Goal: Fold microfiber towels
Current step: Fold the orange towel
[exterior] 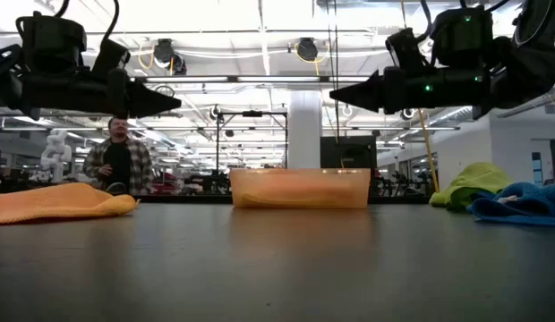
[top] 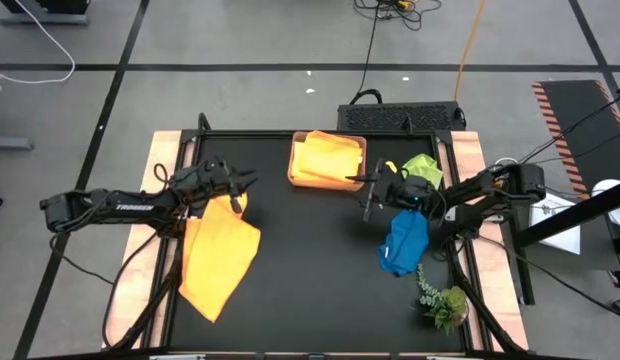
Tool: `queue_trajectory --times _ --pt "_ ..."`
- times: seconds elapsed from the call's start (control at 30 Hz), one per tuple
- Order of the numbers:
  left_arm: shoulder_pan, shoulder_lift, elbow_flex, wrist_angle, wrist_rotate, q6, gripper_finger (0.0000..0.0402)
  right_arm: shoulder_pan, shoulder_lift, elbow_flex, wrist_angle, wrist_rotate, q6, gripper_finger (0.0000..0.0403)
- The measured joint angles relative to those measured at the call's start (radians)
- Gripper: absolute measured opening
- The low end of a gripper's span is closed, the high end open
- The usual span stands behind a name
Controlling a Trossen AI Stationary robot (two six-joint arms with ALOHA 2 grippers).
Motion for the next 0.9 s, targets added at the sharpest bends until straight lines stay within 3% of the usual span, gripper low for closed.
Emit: queue_trajectory --times 0.23,0.47,0.6,0.9 --pt "0.004 -0.137 0.0 -0.002 0.004 -0.02 0.0111 -0.006 -0.02 0.001 0.0 -0.002 -0.068 0.016" --pt "0.029 -0.319 0.001 -0.227 0.007 -0.065 0.0111 -0.007 -0.028 0.001 0.015 0.0 -0.093 0.016" --pt "0.029 -0.415 0.001 -0.347 0.008 -0.062 0.0111 -0.007 -0.028 0.001 0.013 -0.001 -0.056 0.016" --pt "0.029 -0.554 0.001 -0.381 0.003 -0.053 0.0111 -0.006 -0.028 0.001 -0.017 -0.003 0.058 0.016"
